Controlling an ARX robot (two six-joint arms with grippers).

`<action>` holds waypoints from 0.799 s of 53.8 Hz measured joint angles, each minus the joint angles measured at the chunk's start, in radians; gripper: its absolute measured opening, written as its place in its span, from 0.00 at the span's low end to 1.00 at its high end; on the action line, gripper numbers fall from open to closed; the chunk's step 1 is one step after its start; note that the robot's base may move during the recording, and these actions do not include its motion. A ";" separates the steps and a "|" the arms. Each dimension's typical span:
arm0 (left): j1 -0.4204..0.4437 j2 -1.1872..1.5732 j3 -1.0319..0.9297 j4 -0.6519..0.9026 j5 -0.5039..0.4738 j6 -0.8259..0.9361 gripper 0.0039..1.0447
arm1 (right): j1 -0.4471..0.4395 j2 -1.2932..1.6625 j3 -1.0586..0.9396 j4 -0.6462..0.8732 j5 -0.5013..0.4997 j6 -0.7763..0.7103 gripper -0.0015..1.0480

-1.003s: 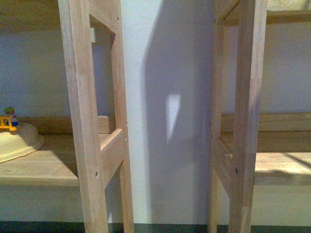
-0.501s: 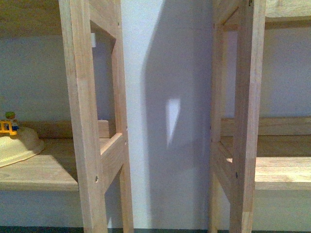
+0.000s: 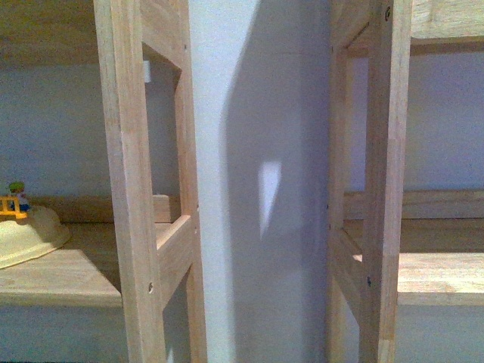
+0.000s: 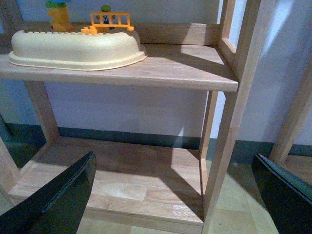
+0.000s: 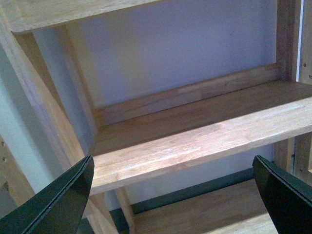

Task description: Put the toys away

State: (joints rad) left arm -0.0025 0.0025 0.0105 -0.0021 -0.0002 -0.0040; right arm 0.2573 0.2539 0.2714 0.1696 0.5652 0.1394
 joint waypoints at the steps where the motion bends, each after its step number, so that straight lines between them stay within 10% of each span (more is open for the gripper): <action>1: 0.000 0.000 0.000 0.000 0.000 0.000 0.94 | 0.000 -0.001 0.000 0.000 -0.001 0.001 0.94; 6: 0.000 0.000 0.000 0.000 0.000 0.000 0.94 | -0.006 -0.003 0.001 -0.006 -0.018 0.002 0.93; 13: 0.000 0.000 0.000 0.000 0.000 0.000 0.94 | -0.208 -0.034 0.026 -0.231 -0.438 -0.085 0.75; 18: 0.000 0.000 0.000 0.000 0.000 0.000 0.94 | -0.245 -0.054 -0.008 -0.237 -0.547 -0.109 0.62; 34: 0.000 0.000 0.000 0.000 0.000 0.000 0.94 | -0.253 -0.133 -0.130 -0.200 -0.563 -0.132 0.06; 43: 0.000 0.000 0.000 0.000 0.000 0.000 0.94 | -0.253 -0.157 -0.164 -0.190 -0.563 -0.136 0.03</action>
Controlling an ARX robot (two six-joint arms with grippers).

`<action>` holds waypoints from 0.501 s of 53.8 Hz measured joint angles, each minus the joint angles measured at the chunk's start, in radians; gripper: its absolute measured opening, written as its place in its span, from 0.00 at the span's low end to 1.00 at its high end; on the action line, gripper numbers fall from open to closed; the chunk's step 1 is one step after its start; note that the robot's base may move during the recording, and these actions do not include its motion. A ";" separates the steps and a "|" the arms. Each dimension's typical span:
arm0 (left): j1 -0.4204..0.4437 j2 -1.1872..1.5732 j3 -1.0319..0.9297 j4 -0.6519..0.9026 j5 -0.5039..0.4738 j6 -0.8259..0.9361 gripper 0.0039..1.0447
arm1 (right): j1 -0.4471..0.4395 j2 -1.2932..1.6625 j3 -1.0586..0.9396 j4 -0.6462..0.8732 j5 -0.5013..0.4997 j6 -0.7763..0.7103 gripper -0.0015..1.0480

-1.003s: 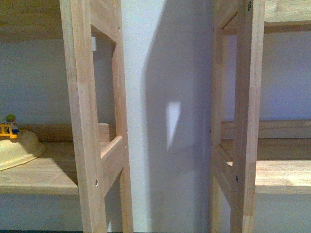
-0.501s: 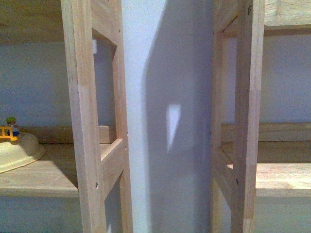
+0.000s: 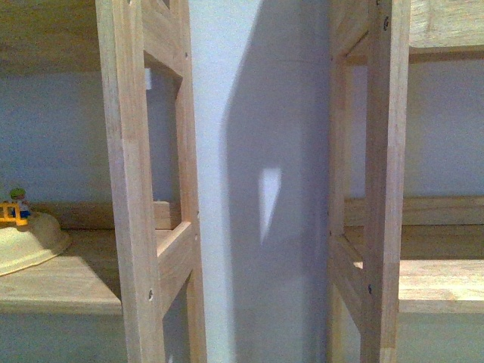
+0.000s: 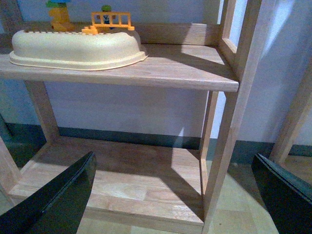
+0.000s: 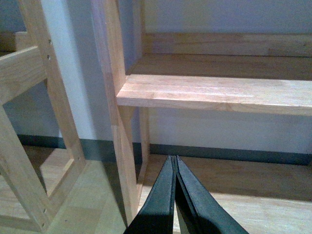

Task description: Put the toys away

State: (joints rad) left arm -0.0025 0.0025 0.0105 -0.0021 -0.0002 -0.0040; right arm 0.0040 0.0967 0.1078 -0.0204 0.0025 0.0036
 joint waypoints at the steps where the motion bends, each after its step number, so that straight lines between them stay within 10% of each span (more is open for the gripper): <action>1: 0.000 0.000 0.000 0.000 0.000 0.000 0.94 | 0.000 -0.001 -0.002 0.000 0.000 0.000 0.03; 27: 0.000 0.000 0.000 0.000 0.000 0.000 0.94 | 0.000 -0.045 -0.057 0.011 0.000 0.000 0.03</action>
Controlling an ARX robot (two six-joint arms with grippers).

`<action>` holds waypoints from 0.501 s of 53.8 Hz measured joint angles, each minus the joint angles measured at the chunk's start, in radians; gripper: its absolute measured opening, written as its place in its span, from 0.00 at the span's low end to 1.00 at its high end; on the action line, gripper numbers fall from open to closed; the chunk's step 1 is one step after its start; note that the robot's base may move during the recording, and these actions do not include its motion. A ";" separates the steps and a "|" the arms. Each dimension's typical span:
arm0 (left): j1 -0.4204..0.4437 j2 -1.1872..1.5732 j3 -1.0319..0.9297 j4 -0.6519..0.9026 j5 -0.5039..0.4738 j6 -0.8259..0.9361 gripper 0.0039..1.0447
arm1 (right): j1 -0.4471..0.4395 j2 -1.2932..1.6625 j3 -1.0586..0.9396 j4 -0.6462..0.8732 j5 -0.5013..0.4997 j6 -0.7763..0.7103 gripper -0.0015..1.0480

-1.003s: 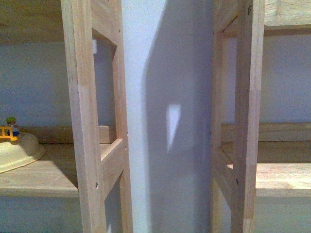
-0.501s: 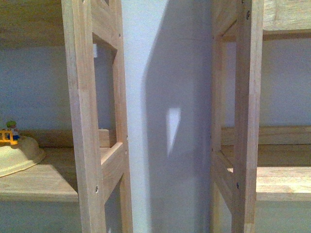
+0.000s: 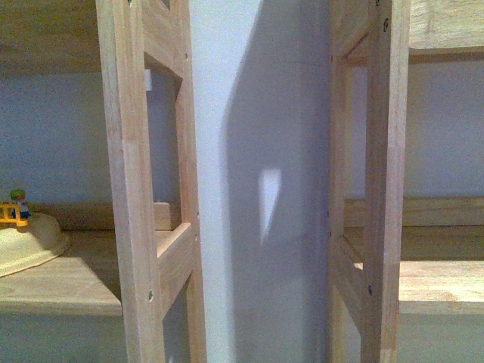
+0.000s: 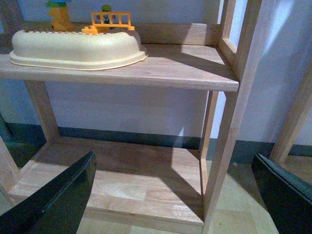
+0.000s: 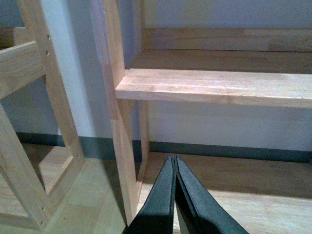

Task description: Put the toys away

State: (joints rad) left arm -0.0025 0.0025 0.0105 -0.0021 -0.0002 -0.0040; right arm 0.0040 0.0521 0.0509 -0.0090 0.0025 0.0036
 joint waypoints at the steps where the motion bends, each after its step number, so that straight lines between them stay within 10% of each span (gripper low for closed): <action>1: 0.000 0.000 0.000 0.000 0.000 0.000 0.94 | 0.000 0.000 -0.001 0.000 0.000 0.000 0.03; 21: 0.000 0.000 0.000 0.000 0.000 0.000 0.94 | -0.002 -0.043 -0.037 0.005 -0.001 -0.002 0.04; 27: 0.000 0.000 0.000 0.000 0.000 0.000 0.94 | -0.002 -0.043 -0.037 0.005 -0.001 -0.001 0.24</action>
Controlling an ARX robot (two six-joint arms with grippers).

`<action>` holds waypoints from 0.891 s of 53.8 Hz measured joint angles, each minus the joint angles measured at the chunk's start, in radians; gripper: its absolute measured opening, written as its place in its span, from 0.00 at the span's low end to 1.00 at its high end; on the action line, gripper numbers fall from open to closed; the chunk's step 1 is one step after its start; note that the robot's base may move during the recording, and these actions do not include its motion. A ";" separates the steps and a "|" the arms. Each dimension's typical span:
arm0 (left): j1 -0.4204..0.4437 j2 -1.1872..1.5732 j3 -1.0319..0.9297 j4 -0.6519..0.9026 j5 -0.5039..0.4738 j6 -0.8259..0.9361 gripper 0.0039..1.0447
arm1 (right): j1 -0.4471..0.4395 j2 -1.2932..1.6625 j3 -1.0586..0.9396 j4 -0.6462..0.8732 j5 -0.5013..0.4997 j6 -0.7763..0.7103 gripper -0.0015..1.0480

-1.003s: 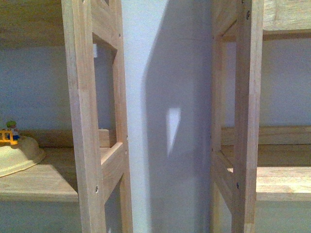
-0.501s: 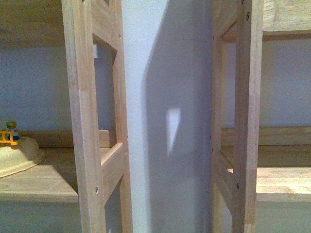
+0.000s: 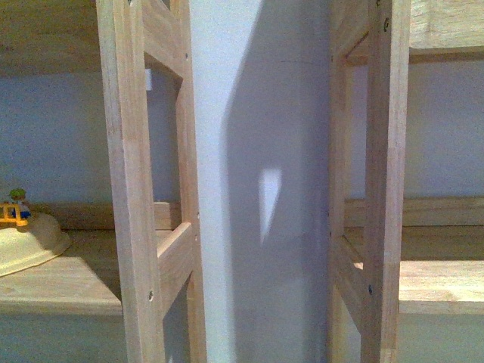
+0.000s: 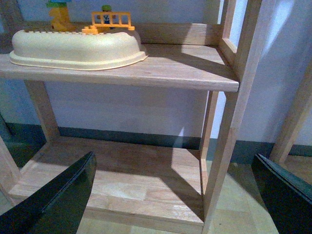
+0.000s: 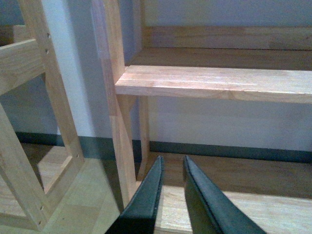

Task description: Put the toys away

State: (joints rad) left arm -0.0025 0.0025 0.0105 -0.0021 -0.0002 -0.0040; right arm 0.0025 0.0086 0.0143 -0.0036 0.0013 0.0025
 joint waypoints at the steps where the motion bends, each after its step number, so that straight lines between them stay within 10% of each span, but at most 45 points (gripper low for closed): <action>1: 0.000 0.000 0.000 0.000 0.000 0.000 0.94 | 0.000 0.000 0.000 0.000 0.000 0.000 0.27; 27: 0.000 0.000 0.000 0.000 0.000 0.000 0.94 | 0.000 0.000 0.000 0.000 0.000 0.000 0.95; 48: 0.000 0.000 0.000 0.000 0.000 0.000 0.94 | 0.000 0.000 0.000 0.000 0.000 0.000 0.94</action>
State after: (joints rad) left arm -0.0025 0.0025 0.0105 -0.0021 -0.0002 -0.0040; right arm 0.0025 0.0082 0.0143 -0.0036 0.0013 0.0025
